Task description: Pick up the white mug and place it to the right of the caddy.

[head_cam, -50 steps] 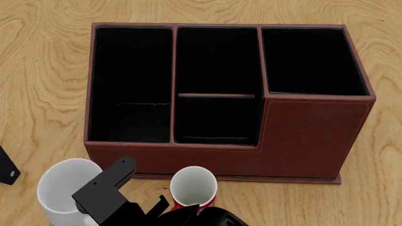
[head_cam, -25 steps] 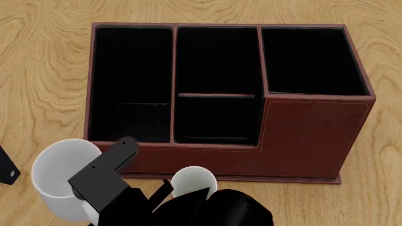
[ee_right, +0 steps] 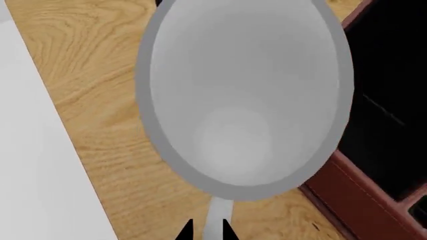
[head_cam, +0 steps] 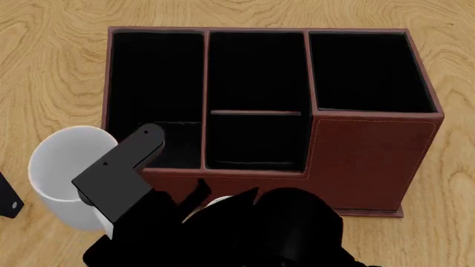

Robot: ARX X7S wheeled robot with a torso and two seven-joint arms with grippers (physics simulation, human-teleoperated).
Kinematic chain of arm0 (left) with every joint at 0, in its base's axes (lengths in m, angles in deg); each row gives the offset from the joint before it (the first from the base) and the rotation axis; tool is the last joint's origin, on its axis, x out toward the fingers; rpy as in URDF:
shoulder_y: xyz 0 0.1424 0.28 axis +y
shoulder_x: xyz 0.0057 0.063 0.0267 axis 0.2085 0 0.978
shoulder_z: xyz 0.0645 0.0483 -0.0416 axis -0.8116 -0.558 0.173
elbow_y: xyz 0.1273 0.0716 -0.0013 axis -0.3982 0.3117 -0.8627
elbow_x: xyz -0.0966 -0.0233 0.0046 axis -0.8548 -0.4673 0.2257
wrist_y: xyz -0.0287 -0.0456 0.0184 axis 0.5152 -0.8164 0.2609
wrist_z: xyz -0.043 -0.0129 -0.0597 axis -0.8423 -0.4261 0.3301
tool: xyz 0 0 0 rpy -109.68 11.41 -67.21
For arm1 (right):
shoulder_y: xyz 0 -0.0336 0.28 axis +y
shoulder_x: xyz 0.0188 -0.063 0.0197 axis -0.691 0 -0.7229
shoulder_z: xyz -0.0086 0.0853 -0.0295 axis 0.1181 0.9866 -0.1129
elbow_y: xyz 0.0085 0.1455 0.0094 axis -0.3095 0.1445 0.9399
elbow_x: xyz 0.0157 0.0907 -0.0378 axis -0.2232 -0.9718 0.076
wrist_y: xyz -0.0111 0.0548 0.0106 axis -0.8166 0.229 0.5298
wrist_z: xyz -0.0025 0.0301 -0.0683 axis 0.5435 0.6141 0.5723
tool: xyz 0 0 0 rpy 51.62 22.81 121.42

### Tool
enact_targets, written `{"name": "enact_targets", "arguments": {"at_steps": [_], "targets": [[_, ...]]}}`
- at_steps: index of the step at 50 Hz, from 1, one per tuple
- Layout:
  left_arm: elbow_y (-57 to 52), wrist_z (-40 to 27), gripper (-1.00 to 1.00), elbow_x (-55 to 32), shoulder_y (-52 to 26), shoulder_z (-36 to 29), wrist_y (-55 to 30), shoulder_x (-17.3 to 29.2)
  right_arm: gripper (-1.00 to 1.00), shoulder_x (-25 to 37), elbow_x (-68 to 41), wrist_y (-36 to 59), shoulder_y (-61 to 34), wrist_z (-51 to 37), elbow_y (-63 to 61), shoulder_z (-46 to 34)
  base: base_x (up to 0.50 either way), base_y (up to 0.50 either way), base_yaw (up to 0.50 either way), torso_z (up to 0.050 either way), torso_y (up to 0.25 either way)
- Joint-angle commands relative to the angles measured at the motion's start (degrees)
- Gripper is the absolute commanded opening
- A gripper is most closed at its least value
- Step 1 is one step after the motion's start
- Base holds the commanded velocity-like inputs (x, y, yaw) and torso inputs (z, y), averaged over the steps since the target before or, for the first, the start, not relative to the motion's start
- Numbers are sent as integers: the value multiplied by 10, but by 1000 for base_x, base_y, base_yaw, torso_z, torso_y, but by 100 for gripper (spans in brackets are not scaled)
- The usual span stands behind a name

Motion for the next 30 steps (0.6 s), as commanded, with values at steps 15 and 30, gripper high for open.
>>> {"name": "enact_targets", "arguments": {"at_steps": [15, 30], "targets": [[-17, -20, 100, -27, -6, 9, -14, 10, -100, 33, -99, 33, -63, -97, -29, 73, 0, 0, 0, 0, 0], [-16, -27, 100, -26, -18, -6, -18, 21, -100, 77, -162, 41, -99, -156, -32, 108, 0, 0, 0, 0, 1]]}}
